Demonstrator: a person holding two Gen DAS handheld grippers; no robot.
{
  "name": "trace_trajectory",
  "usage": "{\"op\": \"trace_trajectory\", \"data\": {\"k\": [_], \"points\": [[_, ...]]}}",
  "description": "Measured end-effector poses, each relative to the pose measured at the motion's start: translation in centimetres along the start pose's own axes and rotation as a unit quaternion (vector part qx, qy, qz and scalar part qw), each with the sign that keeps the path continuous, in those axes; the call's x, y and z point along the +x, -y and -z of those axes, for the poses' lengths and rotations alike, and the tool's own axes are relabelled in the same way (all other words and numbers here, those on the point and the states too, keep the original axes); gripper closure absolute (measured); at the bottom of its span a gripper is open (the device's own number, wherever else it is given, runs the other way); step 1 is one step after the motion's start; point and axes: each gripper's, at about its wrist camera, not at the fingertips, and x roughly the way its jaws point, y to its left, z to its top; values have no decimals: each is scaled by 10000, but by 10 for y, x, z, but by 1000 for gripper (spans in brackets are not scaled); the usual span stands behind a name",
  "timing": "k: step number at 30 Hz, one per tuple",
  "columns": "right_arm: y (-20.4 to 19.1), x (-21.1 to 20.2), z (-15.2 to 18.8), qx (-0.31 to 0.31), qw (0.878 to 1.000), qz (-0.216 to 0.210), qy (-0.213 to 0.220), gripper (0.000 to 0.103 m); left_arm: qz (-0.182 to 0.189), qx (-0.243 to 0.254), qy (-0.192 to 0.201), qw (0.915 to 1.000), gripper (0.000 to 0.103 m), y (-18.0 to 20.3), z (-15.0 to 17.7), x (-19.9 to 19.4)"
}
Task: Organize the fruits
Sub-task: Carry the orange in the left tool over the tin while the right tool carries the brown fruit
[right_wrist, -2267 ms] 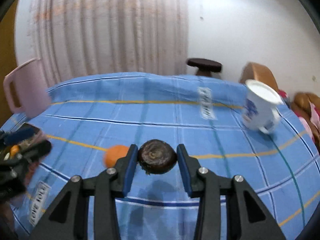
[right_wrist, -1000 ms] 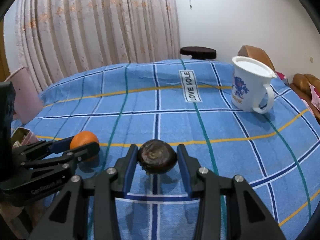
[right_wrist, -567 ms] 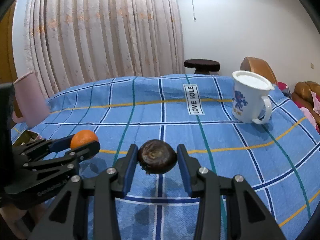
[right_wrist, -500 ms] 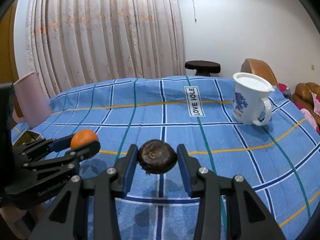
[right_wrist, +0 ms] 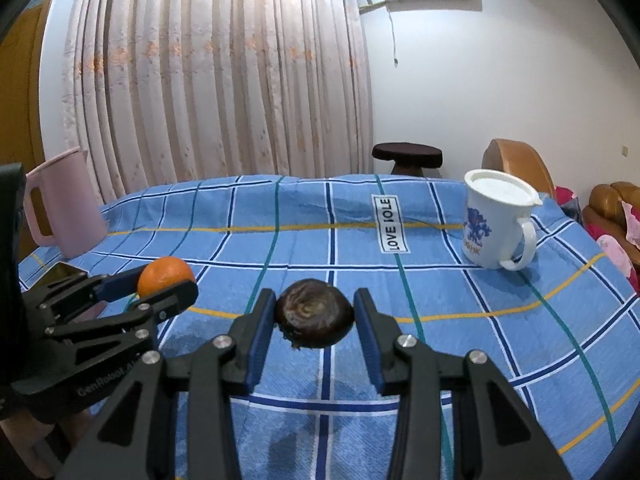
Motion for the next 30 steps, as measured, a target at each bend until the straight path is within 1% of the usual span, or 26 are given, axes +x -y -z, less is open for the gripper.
{"op": "trace_trajectory", "data": {"k": [10,15,18,21,23,26,30], "points": [[-7,-14,1,-168,9992,31,375,60,-120,107,330,9993,54,4,1,-13],[-9,-18,2,-198,9984,60,517,60,-234,71,445,9987,54,1,4,-21],[-13,-20,3,-246,9982,56,544,60,-264,12,441,9987,54,-3,7,-26],[-17,-20,3,-293,9984,26,479,60,-252,-82,328,9991,54,-11,10,-30],[-21,-19,5,-245,9990,-71,362,60,-327,-90,263,9991,54,-16,14,-34],[-33,-21,6,-216,9989,-316,262,60,-332,-107,227,9991,54,-25,19,-45],[-59,-26,-2,-280,9967,-720,254,60,-449,-182,318,9983,54,-44,20,-72]]}}
